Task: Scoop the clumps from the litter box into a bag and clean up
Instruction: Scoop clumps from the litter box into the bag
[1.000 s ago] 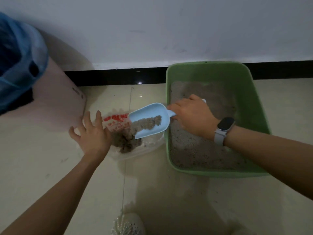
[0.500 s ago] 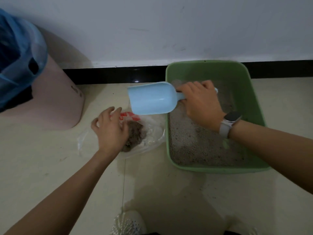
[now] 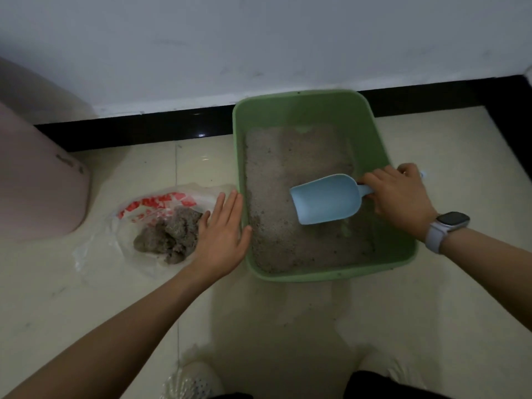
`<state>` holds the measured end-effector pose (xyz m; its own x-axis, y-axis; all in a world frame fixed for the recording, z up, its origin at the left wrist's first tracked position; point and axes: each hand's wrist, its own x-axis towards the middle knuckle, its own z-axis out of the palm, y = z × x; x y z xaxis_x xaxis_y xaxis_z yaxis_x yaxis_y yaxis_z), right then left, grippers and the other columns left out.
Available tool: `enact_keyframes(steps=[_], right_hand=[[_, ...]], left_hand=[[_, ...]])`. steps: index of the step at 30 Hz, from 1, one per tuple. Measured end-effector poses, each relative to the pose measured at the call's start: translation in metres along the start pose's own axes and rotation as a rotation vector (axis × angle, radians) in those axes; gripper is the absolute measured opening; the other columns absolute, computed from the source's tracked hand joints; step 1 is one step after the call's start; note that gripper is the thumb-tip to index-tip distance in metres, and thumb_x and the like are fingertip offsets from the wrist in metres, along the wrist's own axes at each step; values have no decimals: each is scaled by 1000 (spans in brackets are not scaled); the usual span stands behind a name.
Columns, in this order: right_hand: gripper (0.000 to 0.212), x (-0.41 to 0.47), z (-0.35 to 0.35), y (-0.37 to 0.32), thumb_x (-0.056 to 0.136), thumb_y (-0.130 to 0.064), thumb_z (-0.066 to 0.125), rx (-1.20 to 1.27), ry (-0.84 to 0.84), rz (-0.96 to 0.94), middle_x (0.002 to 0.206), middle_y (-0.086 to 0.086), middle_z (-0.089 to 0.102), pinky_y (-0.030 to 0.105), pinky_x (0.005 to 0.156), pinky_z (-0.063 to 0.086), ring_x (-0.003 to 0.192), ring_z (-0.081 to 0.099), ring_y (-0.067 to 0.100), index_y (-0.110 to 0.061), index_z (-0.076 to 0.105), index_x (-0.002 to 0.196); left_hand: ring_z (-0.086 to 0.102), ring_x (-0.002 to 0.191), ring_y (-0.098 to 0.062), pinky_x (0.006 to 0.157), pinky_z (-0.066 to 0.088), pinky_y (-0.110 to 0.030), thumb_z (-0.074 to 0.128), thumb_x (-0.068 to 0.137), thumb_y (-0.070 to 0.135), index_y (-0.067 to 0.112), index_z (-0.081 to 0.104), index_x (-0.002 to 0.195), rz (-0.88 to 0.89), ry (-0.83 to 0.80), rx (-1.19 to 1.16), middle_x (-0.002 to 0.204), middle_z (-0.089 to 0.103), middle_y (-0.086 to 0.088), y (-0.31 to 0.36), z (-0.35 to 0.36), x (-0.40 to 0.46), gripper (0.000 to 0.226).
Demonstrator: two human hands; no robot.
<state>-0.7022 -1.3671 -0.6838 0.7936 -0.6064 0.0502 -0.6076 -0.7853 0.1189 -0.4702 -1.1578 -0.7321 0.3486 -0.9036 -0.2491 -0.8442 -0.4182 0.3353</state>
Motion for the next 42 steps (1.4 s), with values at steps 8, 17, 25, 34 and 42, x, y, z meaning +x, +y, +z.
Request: enact_keyframes(steps=[8, 17, 25, 34, 42], right_hand=[[31, -4, 0, 24, 56, 7, 69, -59, 94, 21, 69, 12, 62, 38, 70, 23, 65, 57, 33, -8, 63, 83], [34, -9, 18, 11, 49, 8, 73, -15, 128, -41, 63, 10, 58, 36, 68, 22, 59, 58, 31, -8, 62, 77], [31, 0, 14, 11, 55, 6, 72, -89, 233, -25, 68, 13, 60, 39, 71, 24, 63, 57, 31, -7, 62, 82], [31, -7, 22, 7, 56, 5, 73, -4, 202, -78, 67, 9, 61, 35, 70, 23, 62, 58, 30, -9, 65, 83], [25, -10, 30, -9, 64, 1, 73, 216, 114, -26, 74, 8, 65, 35, 70, 21, 69, 61, 31, -10, 66, 86]], left_hand=[[-10, 143, -14, 115, 4, -44, 12, 86, 38, 17, 0, 149, -51, 59, -22, 157, -6, 2, 6, 6, 5, 67], [-9, 143, -11, 115, 2, -40, 14, 86, 36, 18, -1, 149, -54, 83, -45, 157, -6, 3, 7, 8, 5, 67], [-10, 143, -11, 115, 1, -41, 13, 87, 36, 18, -2, 149, -50, 82, -48, 157, -7, 4, 7, 8, 5, 66], [-9, 143, -12, 115, 3, -42, 1, 81, 45, 18, -1, 149, -33, 99, -25, 157, -5, 3, 5, 11, 6, 73], [-7, 144, -14, 115, 7, -44, -1, 78, 45, 16, 1, 149, -34, 99, -20, 157, -4, 2, 5, 11, 6, 76]])
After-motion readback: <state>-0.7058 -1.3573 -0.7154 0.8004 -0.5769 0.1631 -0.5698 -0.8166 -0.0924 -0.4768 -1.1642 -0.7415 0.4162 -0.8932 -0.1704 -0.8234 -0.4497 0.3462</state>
